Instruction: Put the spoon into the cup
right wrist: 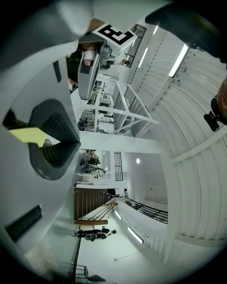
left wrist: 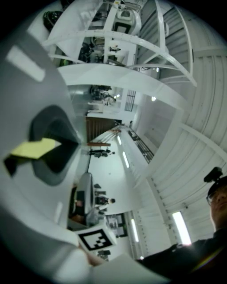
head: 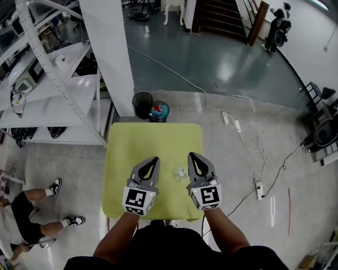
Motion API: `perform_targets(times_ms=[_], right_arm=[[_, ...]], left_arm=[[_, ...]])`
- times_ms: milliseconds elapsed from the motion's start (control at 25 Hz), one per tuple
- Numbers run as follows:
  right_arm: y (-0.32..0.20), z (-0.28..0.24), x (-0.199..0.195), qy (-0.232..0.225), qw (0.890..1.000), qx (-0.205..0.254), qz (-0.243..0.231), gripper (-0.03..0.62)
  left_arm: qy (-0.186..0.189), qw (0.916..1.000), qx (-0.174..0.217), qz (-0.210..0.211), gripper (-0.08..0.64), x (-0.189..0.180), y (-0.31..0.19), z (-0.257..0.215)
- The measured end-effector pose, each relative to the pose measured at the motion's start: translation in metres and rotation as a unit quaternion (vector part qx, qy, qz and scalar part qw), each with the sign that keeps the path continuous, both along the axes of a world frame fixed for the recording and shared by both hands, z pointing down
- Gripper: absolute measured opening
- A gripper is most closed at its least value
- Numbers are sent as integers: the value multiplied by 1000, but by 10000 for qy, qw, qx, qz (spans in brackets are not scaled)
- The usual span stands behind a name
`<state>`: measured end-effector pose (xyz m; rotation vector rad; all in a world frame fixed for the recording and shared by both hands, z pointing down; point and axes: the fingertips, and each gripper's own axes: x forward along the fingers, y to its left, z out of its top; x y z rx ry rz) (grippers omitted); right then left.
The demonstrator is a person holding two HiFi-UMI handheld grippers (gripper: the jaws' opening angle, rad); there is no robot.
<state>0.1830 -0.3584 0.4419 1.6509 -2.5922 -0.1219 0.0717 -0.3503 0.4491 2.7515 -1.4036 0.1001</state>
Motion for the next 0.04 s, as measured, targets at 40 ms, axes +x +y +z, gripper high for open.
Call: perform_targets(times_ms=[40], right_arm=[[1,-1,-1,-16,10000,37,15,6]], left_arm=[[-5,10000,7,2,5,0,-1,0]])
